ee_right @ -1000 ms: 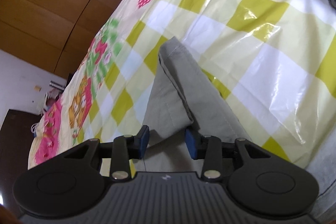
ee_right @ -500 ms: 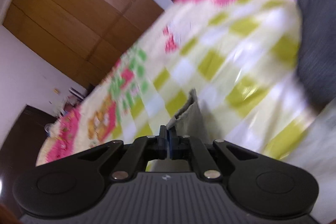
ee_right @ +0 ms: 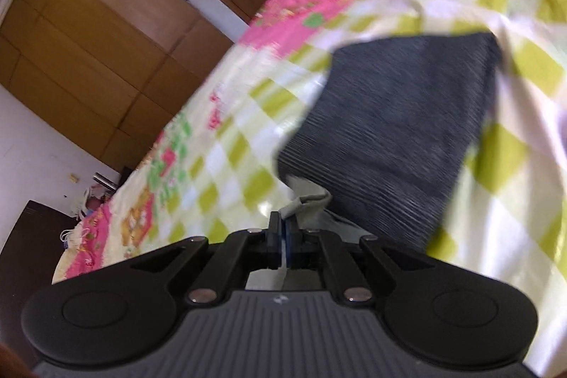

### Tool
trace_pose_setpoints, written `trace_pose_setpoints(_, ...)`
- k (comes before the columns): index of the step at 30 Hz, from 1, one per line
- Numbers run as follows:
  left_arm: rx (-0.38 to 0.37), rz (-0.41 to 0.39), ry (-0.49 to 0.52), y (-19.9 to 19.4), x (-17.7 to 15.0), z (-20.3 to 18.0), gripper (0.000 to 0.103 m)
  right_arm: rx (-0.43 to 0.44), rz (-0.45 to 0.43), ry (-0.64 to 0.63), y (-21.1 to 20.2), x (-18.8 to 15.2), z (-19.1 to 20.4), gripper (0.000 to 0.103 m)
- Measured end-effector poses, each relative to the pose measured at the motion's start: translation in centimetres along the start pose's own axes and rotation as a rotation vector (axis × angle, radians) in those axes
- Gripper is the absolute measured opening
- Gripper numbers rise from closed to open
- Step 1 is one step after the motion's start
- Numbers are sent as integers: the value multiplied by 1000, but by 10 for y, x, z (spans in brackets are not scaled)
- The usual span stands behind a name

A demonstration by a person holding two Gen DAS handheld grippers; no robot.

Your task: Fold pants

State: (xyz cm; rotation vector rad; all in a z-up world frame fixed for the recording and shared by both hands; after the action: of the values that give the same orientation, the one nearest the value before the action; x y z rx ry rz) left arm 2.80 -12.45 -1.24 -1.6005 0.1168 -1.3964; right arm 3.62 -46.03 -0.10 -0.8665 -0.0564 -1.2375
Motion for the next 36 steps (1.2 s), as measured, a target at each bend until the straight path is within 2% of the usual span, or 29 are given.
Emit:
trace_pose_setpoints(3, 9, 10, 21, 2, 3, -4, 63, 2, 9, 59, 2, -2, -21, 3)
trace_pose_setpoints(8, 36, -7, 19, 5, 15, -9, 63, 73, -13, 63, -12, 12, -18, 3)
trace_pose_setpoints(10, 50, -30, 30, 8, 20, -16, 70, 107, -15, 54, -17, 18, -10, 3)
trace_pose_setpoints(12, 87, -48, 54, 13, 24, -24, 74, 132, -17, 36, -21, 22, -1, 3)
trace_pose_setpoints(14, 163, -47, 89, 21, 25, -28, 74, 149, -15, 26, -23, 24, 5, 3)
trace_pose_setpoints(15, 203, -35, 107, 26, 26, -28, 72, 156, -15, 25, -23, 26, 7, 3)
trace_pose_setpoints(17, 247, -5, 115, 33, 27, -21, 54, 170, -17, 25, -23, 30, 11, 3)
trace_pose_setpoints(18, 254, 10, 103, 34, 29, -14, 38, 175, -18, 23, -23, 31, 12, 3)
trace_pose_setpoints(19, 260, 17, 85, 33, 32, -6, 29, 177, -19, 15, -22, 33, 14, 3)
trace_pose_setpoints(22, 271, -29, 25, 12, 46, 14, 28, 185, -11, -16, -18, 40, 24, 3)
trace_pose_setpoints(25, 266, -74, 41, -10, 48, 12, 28, 222, -32, -50, -24, 47, 36, 3)
trace_pose_setpoints(27, 239, -57, 49, -10, 38, 5, 28, 251, -52, -74, -34, 46, 36, 3)
trace_pose_setpoints(30, 190, 30, 93, 12, 13, -14, 28, 233, -31, -75, -38, 27, 13, 3)
trace_pose_setpoints(32, 151, 81, 95, 24, 0, -22, 28, 168, 45, -34, -26, 6, -16, 3)
trace_pose_setpoints(34, 145, 86, 106, 26, -2, -26, 28, 82, 130, 20, -9, -15, -45, 3)
trace_pose_setpoints(36, 151, 72, 108, 24, 4, -23, 28, 43, 151, 55, -2, -27, -62, 3)
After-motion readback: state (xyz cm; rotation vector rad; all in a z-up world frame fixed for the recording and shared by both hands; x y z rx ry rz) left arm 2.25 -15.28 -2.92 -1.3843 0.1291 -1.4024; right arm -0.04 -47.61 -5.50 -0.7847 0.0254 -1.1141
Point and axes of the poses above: each gripper's, at about its wrist camera, not at the fingertips, and y roughly the way its jaws point, z to its left, x to its top, the point moved 4 cm from there along y, roughly the way its jaws point
